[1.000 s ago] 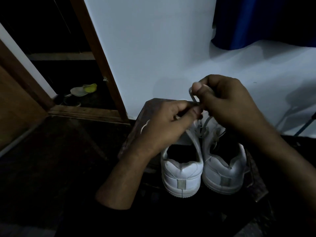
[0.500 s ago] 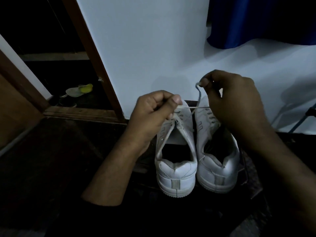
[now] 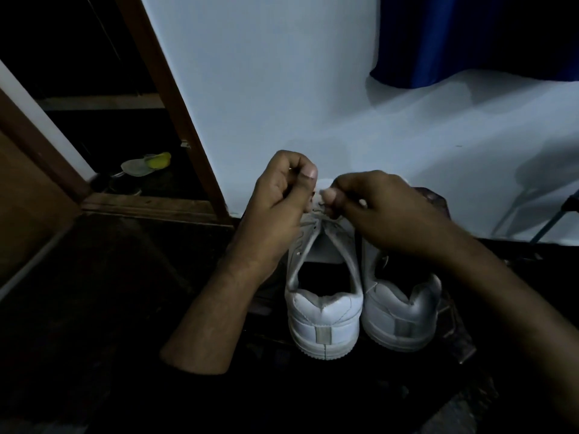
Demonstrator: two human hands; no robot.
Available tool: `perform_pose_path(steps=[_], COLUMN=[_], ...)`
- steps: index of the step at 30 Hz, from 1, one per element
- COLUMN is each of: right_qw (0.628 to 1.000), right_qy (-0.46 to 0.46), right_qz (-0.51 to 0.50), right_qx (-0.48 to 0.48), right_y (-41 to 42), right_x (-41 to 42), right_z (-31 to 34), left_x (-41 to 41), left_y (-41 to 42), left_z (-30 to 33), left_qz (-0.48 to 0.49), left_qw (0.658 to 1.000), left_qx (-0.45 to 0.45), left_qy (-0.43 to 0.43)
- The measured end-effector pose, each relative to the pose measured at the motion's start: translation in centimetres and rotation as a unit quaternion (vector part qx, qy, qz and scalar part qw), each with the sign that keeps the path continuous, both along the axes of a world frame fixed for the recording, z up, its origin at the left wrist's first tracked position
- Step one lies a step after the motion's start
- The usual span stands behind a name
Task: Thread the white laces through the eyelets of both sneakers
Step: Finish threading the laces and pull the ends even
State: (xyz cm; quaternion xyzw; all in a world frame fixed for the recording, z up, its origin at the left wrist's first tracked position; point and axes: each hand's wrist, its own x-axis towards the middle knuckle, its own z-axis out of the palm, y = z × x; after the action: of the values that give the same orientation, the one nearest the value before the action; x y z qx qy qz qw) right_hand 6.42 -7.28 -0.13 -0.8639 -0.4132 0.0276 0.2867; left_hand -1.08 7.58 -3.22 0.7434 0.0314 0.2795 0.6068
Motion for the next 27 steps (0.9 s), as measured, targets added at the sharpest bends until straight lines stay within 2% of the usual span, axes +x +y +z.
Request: perform_pose_path(steps=[6,8,11,13,19,24,27], right_qw=[0.987,0.990,0.995,0.994,0.993,0.993,0.990], right_qy=[-0.088,-0.075,-0.036,-0.034,-0.071,-0.022,-0.075], right_qz=[-0.134,-0.110,-0.014,0.020,-0.028,0.038,0.030], right_qx=[0.014,0.045,0.092,0.105,0.090,0.106,0.117], right_y=[-2.3,-2.2,-0.7,0.2,-1.0,-0.1,0.4], right_x=[2.8,2.8,0.9,0.1,1.9,0.8,0.6], right_z=[-0.1,-0.3,-0.3,-0.6,-0.6,-1.1,-1.3], left_x=[-0.4,-0.2,0.1,0.1,-0.3,-0.1,-0.3], left_y=[0.8,0.5,0.2,0.2,0.7,0.3,0.2], left_z=[0.1,-0.2,-0.6,-0.6,-0.4,-0.7,-0.2], left_qz=[0.009,-0.002,-0.022,-0.023,-0.013,-0.017,-0.015], left_qw=[1.000,0.999,0.997,0.997,0.998,0.997,0.998], left_qx=[0.014,0.036,0.071,0.068,0.042,0.062,0.027], left_qy=[0.004,0.006,0.024,0.028,0.035,0.047,0.049])
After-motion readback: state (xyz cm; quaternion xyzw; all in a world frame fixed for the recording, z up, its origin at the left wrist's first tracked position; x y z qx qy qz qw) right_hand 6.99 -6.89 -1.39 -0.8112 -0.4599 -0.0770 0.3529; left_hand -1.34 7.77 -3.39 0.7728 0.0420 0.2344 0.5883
